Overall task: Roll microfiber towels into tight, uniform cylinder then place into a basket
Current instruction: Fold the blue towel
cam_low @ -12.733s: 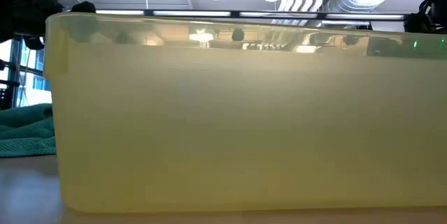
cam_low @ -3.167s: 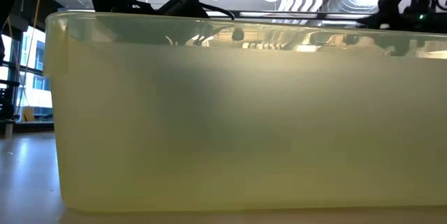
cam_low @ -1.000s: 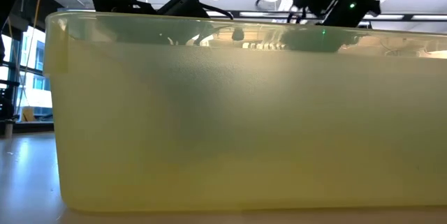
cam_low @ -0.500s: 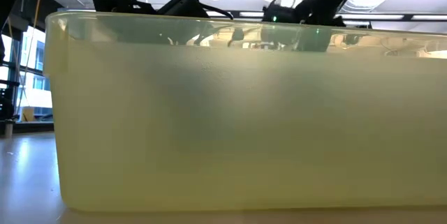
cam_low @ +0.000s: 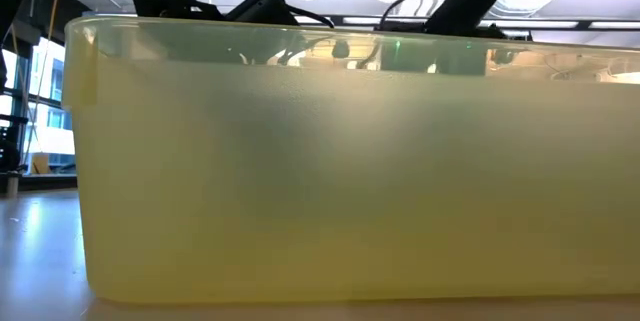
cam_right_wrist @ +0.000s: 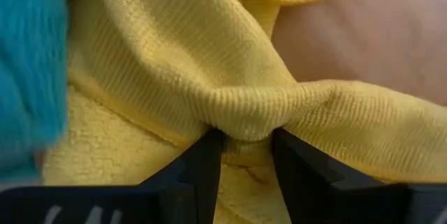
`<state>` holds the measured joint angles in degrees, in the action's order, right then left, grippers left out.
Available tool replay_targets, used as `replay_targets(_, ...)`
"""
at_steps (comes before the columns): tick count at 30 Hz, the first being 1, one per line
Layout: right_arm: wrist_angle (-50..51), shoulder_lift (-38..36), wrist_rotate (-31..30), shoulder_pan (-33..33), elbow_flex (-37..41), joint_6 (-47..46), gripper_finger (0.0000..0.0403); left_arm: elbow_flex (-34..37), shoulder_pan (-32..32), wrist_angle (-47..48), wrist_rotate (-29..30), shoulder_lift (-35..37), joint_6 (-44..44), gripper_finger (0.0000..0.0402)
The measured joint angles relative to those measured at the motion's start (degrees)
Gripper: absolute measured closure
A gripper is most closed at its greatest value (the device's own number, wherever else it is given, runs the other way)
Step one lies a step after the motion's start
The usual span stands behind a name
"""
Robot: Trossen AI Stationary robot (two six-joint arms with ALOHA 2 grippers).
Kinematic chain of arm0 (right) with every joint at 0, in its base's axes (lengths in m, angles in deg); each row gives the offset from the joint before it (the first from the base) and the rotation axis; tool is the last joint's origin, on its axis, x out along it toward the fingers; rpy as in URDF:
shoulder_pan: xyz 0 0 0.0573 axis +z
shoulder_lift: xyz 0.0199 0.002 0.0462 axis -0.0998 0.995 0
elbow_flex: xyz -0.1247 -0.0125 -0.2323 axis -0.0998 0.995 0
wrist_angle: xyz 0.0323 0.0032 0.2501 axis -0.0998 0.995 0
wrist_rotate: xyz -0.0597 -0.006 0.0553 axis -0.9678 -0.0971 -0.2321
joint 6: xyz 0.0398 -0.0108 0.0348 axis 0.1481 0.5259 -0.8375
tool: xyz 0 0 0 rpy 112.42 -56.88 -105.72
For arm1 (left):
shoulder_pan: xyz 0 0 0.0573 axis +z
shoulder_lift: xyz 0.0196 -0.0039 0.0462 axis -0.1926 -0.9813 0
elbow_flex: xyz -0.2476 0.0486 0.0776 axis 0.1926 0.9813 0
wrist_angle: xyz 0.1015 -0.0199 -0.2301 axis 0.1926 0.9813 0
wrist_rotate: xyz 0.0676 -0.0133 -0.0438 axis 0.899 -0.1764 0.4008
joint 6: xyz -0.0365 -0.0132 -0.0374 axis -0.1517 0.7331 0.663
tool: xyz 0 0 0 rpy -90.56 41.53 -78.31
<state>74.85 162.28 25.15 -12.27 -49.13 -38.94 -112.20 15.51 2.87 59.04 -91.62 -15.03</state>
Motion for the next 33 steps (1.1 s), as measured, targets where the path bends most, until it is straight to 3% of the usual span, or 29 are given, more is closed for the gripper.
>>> replay_targets(14,22.45,-0.64,12.77,15.38,0.35,-10.45,0.0281,0.0,0.0,0.13,-0.02,0.0,-0.06,0.0229)
replay_targets(22,27.94,-0.64,21.88,25.34,0.35,-15.18,0.0281,0.0,0.0,0.13,-0.02,-0.02,-0.06,0.0229)
replay_targets(29,35.64,-0.67,31.34,32.09,-0.07,-15.39,0.0281,0.02,0.0,0.13,-0.02,-0.02,-0.06,0.0229)
replay_targets(33,43.8,-0.67,31.64,33.96,-3.38,-14.63,0.0281,0.02,0.02,0.13,0.02,-0.02,-0.08,0.0229)
